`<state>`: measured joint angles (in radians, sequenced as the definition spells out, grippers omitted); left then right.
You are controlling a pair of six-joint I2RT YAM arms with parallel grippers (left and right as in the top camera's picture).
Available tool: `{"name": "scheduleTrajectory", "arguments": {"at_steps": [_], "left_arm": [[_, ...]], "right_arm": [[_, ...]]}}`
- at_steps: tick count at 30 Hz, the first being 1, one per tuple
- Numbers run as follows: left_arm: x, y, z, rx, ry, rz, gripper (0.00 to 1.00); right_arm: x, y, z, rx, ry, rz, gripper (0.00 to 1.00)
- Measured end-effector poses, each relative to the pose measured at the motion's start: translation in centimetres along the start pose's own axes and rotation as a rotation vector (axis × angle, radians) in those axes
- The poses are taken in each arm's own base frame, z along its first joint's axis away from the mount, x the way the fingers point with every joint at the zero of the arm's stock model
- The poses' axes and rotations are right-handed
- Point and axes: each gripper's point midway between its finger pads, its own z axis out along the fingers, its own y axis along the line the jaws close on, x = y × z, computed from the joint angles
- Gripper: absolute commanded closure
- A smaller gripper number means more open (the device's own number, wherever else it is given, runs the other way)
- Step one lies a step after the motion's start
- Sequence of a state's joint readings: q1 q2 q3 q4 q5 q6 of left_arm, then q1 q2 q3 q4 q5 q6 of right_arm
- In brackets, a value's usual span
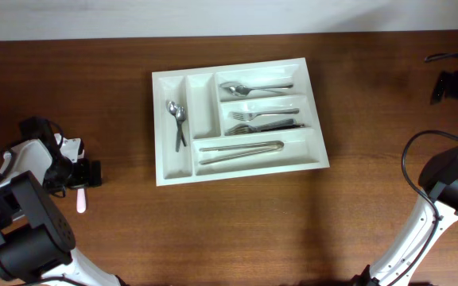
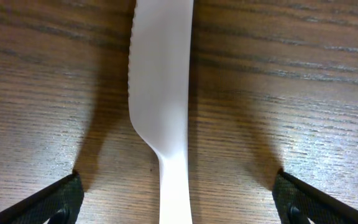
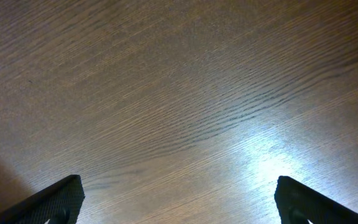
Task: Pack container
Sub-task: 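Lower the left gripper and grasp the white plastic knife by its handle, then lift the knife and carry it right to the tray's narrow left-center compartment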
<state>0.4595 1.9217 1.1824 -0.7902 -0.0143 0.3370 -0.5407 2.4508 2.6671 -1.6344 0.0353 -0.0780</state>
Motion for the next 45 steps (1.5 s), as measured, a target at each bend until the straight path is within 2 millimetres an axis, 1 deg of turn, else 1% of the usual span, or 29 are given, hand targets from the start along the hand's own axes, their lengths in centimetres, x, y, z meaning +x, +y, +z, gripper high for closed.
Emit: {"name": "scheduleTrajectory", "arguments": {"at_steps": [8,10,11,12,15,16,18,19,20,21,22,24,28,33,45], "left_arm": [[-0.25,0.03,-0.01,0.0,-0.01,0.0,0.0],[-0.25,0.03,-0.01,0.0,-0.01,0.0,0.11],[-0.27,0.03,-0.01,0.0,-0.011,0.0,0.19],[-0.38,0.02,-0.01,0.0,-0.015,0.0,0.23],[-0.57,-0.02,-0.02,0.0,-0.022,-0.003,0.29],[-0.61,-0.01,-0.02,0.0,-0.023,-0.003,0.33],[-0.65,0.0,-0.02,0.0,-0.025,-0.004,0.44],[-0.65,0.0,-0.02,0.0,-0.025,-0.006,0.55],[-0.68,0.01,-0.02,0.0,-0.026,-0.009,0.61],[-0.7,0.02,-0.02,-0.001,-0.027,-0.009,0.66],[-0.72,0.04,-0.02,-0.002,-0.027,-0.005,0.68],[-0.71,0.03,-0.02,-0.001,-0.027,-0.01,0.79],[-0.72,0.06,-0.01,-0.003,-0.027,-0.013,0.81],[-0.73,0.1,-0.02,-0.005,-0.027,-0.011,0.98],[-0.75,0.1,-0.12,0.001,-0.012,-0.041,0.98]], "right_arm": [[0.0,0.0,0.0,0.0,0.0,0.0,0.01],[0.0,0.0,0.0,0.0,0.0,0.0,0.01],[0.0,0.0,0.0,0.0,0.0,0.0,0.01],[0.0,0.0,0.0,0.0,0.0,0.0,0.01],[0.0,0.0,0.0,0.0,0.0,0.0,0.01],[0.0,0.0,0.0,0.0,0.0,0.0,0.01],[0.0,0.0,0.0,0.0,0.0,0.0,0.01],[0.0,0.0,0.0,0.0,0.0,0.0,0.01],[0.0,0.0,0.0,0.0,0.0,0.0,0.01],[0.0,0.0,0.0,0.0,0.0,0.0,0.01],[0.0,0.0,0.0,0.0,0.0,0.0,0.01],[0.0,0.0,0.0,0.0,0.0,0.0,0.01],[0.0,0.0,0.0,0.0,0.0,0.0,0.01],[0.0,0.0,0.0,0.0,0.0,0.0,0.01],[0.0,0.0,0.0,0.0,0.0,0.001,0.02]]}}
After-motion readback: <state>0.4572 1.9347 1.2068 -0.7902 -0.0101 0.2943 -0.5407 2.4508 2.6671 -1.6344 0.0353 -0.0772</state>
